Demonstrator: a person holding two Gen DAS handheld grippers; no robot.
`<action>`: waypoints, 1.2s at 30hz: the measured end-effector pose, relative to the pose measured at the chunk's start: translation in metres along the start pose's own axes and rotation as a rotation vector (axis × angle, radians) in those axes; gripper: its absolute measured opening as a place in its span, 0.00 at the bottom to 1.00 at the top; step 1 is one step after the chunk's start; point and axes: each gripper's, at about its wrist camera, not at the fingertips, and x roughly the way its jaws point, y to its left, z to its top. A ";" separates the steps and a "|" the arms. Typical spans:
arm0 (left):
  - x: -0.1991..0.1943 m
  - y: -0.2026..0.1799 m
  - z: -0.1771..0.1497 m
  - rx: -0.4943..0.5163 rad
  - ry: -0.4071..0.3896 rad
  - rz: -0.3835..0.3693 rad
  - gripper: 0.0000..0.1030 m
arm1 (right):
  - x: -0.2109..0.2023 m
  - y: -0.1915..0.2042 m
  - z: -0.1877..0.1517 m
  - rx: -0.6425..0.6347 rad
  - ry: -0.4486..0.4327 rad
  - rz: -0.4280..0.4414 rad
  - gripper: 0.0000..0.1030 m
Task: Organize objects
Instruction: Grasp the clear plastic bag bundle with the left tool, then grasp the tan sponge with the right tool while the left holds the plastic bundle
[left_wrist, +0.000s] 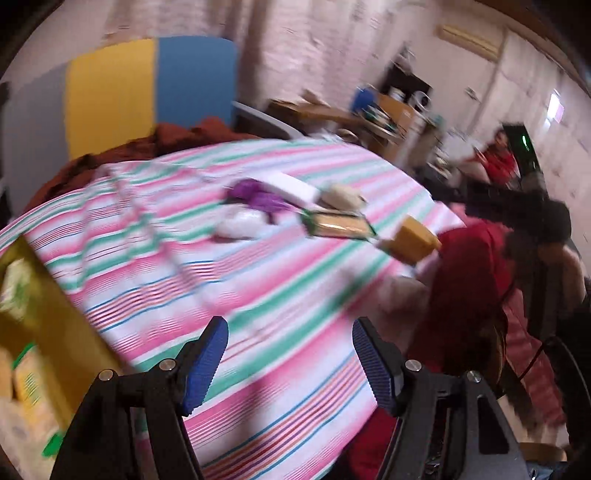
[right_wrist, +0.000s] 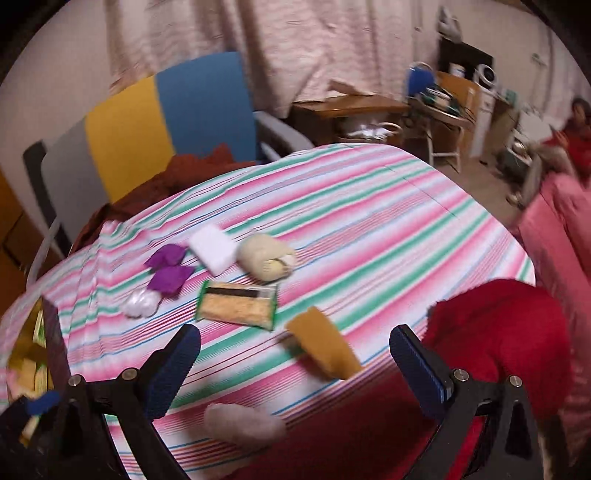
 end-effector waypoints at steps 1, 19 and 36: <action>0.011 -0.009 0.003 0.027 0.016 -0.025 0.68 | 0.000 -0.004 0.000 0.013 -0.006 0.014 1.00; 0.126 -0.109 0.035 0.390 0.151 -0.264 0.64 | 0.031 -0.023 -0.004 0.091 0.017 0.123 1.00; 0.128 -0.063 0.010 0.202 0.120 -0.135 0.35 | 0.050 -0.019 0.001 0.063 0.120 0.079 1.00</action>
